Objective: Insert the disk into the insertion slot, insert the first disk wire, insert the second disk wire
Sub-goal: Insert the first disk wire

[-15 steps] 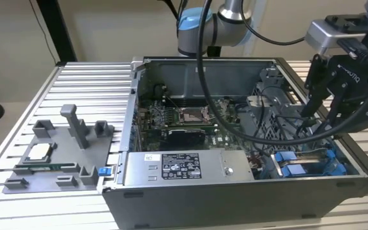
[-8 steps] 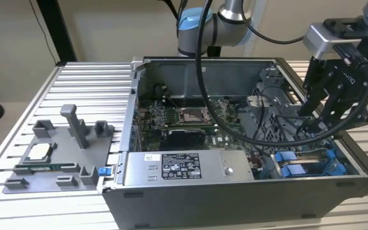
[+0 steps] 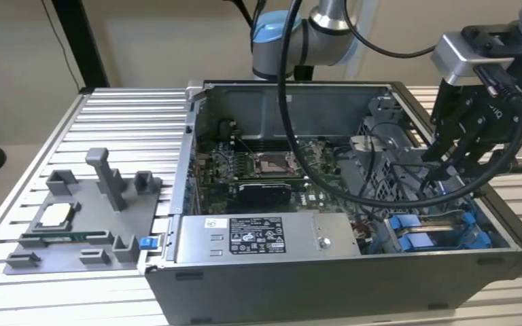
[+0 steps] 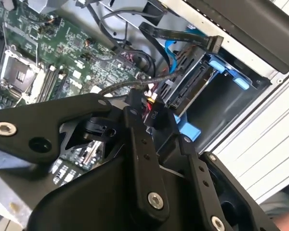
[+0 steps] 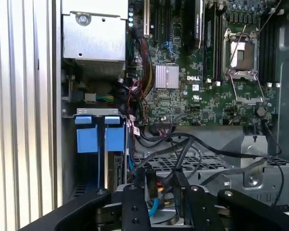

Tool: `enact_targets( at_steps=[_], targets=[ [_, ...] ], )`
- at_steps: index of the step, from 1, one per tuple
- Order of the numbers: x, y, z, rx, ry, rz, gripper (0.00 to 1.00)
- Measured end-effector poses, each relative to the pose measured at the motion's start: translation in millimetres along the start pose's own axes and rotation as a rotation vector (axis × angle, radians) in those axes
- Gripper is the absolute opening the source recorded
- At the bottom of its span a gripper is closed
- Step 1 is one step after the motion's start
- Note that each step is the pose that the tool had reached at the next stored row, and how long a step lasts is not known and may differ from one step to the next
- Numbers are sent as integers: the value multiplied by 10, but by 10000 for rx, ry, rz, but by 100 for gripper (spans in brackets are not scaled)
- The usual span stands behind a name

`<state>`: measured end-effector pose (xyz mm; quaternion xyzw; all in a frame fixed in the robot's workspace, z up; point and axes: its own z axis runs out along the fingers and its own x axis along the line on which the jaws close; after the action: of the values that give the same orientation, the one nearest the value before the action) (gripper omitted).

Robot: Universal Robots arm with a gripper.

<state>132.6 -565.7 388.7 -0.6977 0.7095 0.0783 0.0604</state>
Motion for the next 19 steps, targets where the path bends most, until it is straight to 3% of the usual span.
enact_targets(
  at_steps=[5,9,19],
  targets=[
    [97,-4,-20,-4,-220,-5,100],
    [152,-6,-29,-7,-355,-7,100],
    [176,-7,15,27,-556,162,100]
  ],
)
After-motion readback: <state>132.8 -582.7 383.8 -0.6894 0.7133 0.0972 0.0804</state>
